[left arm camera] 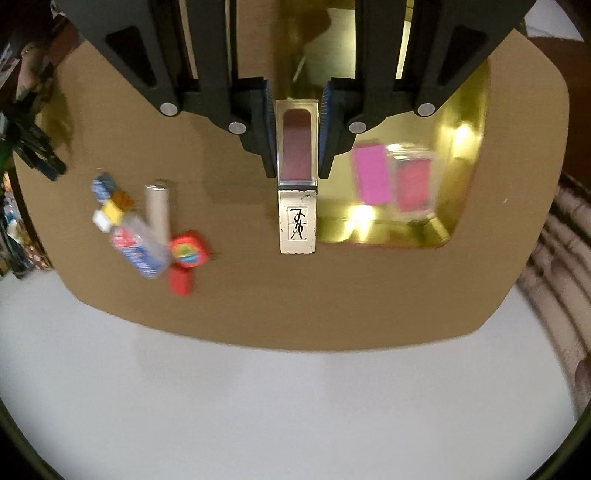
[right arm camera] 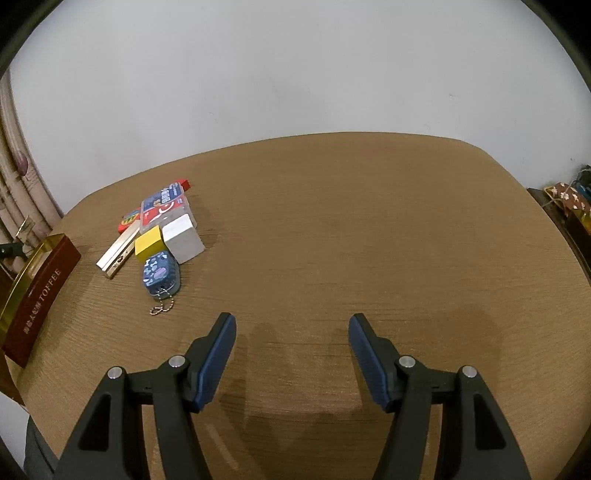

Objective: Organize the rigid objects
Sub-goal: 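Place the lipstick in the gold tin beside the pink block, release, then grasp the blue keychain tin with the right tool, then drop the blue keychain tin into the gold tin, open right tool, then grasp the silver ribbed case with the left tool, then place the silver case in the gold tin and open the left tool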

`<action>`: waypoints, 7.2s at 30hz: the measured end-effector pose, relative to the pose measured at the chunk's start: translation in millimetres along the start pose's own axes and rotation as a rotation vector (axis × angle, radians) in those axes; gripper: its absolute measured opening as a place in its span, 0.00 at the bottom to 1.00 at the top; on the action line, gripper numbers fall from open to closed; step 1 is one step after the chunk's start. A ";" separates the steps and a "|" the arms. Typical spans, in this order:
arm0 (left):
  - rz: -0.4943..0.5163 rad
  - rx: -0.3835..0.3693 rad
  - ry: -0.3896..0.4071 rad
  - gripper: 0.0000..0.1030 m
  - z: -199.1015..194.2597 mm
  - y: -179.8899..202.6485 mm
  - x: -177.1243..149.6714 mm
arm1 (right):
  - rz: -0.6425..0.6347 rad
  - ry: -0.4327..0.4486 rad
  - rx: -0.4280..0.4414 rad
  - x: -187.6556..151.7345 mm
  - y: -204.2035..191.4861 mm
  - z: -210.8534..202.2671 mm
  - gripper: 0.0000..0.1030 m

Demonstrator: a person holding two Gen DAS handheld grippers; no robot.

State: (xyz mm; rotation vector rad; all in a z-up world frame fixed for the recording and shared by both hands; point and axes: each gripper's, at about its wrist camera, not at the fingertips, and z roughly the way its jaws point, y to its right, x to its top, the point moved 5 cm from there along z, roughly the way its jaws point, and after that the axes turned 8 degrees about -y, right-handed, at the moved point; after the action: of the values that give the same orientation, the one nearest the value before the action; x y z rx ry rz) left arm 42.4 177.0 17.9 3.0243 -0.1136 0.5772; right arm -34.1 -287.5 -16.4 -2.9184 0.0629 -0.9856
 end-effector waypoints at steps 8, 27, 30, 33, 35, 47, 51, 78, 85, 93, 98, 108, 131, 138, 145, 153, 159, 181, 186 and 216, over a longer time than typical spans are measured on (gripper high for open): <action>-0.026 -0.011 -0.061 0.17 48.9 -9.2 -3.3 | -0.003 -0.020 -0.003 1.2 -4.3 7.9 0.63; -0.028 0.024 0.041 0.34 21.9 2.4 -9.0 | -0.007 -0.026 0.016 -0.6 -7.1 12.0 0.64; -0.022 0.009 0.132 0.59 -17.3 15.4 -37.9 | -0.045 -0.017 0.052 -1.8 -13.6 7.7 0.64; -0.006 -0.025 0.175 0.67 -40.8 31.6 -75.7 | -0.114 -0.038 0.113 -0.6 -33.9 4.9 0.64; -0.013 -0.049 0.177 0.67 -49.5 37.0 -99.9 | -0.167 -0.041 0.157 5.5 -57.0 2.2 0.64; -0.144 -0.136 0.045 0.71 -36.7 22.0 -194.9 | -0.306 -0.122 0.133 30.5 -113.9 42.1 0.64; -0.185 -0.138 0.026 0.71 -28.9 11.3 -205.3 | -0.296 -0.142 0.147 33.3 -111.4 47.7 0.64; -0.229 -0.027 0.071 0.78 -38.5 -22.3 -249.9 | -0.348 -0.193 0.470 67.2 -300.2 -24.6 0.30; -0.312 -0.070 0.080 0.83 -39.6 -53.1 -256.8 | -0.340 -0.302 0.465 73.0 -408.1 27.5 0.30; -0.336 -0.081 0.088 0.83 -38.2 -65.2 -258.6 | -0.382 -0.378 0.340 74.8 -452.4 90.6 0.30; -0.295 -0.066 0.071 0.83 -31.9 -52.7 -257.4 | -0.381 -0.389 0.310 72.6 -456.4 107.1 0.30; -0.289 -0.065 0.087 0.83 -27.9 -50.5 -257.6 | -0.304 -0.387 0.322 73.6 -450.8 112.3 0.40; 0.014 -0.024 0.187 0.91 -58.8 62.1 -193.5 | -0.086 -0.011 -0.244 -11.7 -21.2 -22.0 0.48; 0.089 -0.029 0.182 0.91 -40.4 106.1 -126.9 | 0.020 0.035 -0.153 -25.1 11.2 -27.1 0.48; 0.118 -0.065 0.125 0.91 7.2 146.6 -58.0 | 0.106 0.083 -0.087 -25.1 15.6 -30.9 0.59; 0.198 -0.037 0.075 0.91 62.2 177.4 -5.8 | 0.086 0.099 -0.045 -24.8 17.7 -30.8 0.62; 0.262 0.007 0.088 0.91 78.8 188.1 17.3 | 0.079 0.110 -0.020 -26.2 15.1 -30.8 0.62; 0.239 -0.051 -0.022 0.25 117.0 194.5 26.3 | 0.101 0.141 -0.011 -21.8 21.7 -36.7 0.62; 0.183 -0.134 -0.025 0.25 98.7 199.1 1.1 | 0.112 0.134 -0.019 -20.0 24.6 -33.8 0.62; 0.002 0.177 -0.077 0.26 36.4 -86.5 -57.7 | 0.096 0.004 -0.067 -19.0 20.9 -5.3 0.62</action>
State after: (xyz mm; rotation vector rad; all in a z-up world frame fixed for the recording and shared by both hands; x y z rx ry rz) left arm 9.4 264.0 -41.2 3.2191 -0.0734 0.4953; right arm -52.8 -307.5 -25.1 -2.9418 0.2382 -0.9940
